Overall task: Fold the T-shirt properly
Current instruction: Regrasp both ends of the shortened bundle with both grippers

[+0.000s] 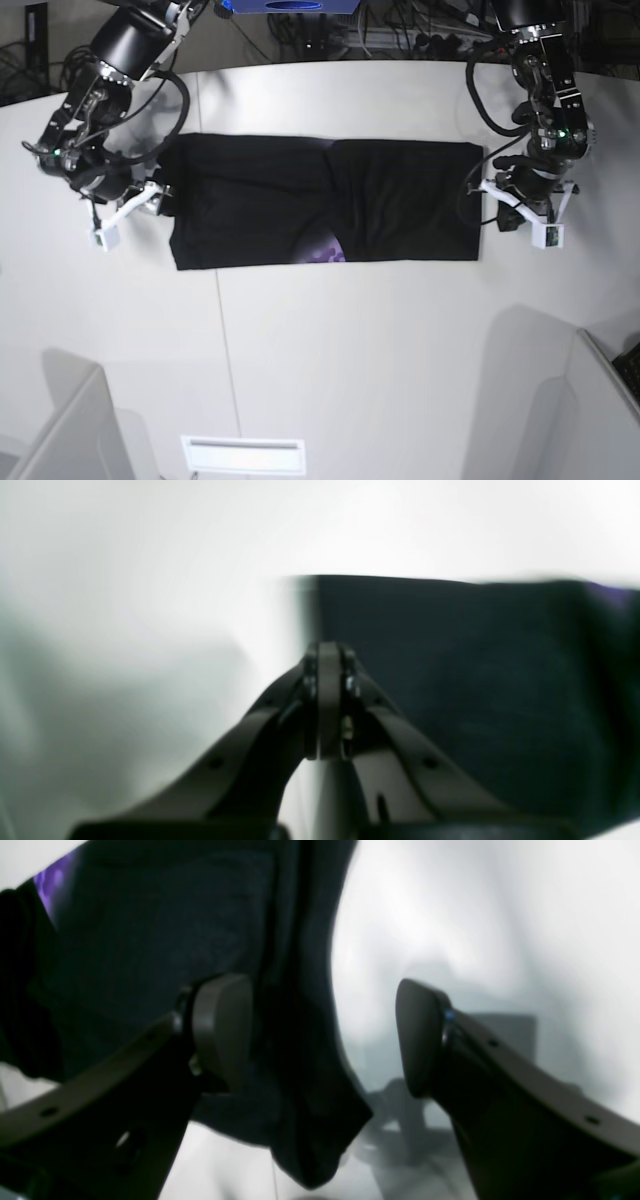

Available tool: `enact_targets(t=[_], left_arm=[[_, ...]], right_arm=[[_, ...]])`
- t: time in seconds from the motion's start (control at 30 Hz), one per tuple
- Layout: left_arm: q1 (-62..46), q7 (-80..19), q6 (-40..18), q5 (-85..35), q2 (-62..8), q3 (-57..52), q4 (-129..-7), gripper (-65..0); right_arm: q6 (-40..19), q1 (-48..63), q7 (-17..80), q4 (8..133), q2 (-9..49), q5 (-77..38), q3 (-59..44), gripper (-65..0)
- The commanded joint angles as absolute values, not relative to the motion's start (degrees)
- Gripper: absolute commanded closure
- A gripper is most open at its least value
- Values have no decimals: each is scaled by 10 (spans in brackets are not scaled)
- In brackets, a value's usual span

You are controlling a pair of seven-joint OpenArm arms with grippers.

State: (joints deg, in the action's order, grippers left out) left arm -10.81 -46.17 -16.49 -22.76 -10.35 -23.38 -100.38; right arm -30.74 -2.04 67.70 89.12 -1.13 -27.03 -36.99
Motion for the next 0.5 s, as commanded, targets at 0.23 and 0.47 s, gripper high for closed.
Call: enact_targets(t=[0.23,0.47], left_arm=[[-97,-451,-172,-240,-137,-274,-921,0],[-87,-415,-172,-239,-138,-257,-863,0]], right_arm=[[-312,-49,667,861,-11,-282,-367,-417],[-313,-59,667,829,-12,-282,-367,-417]])
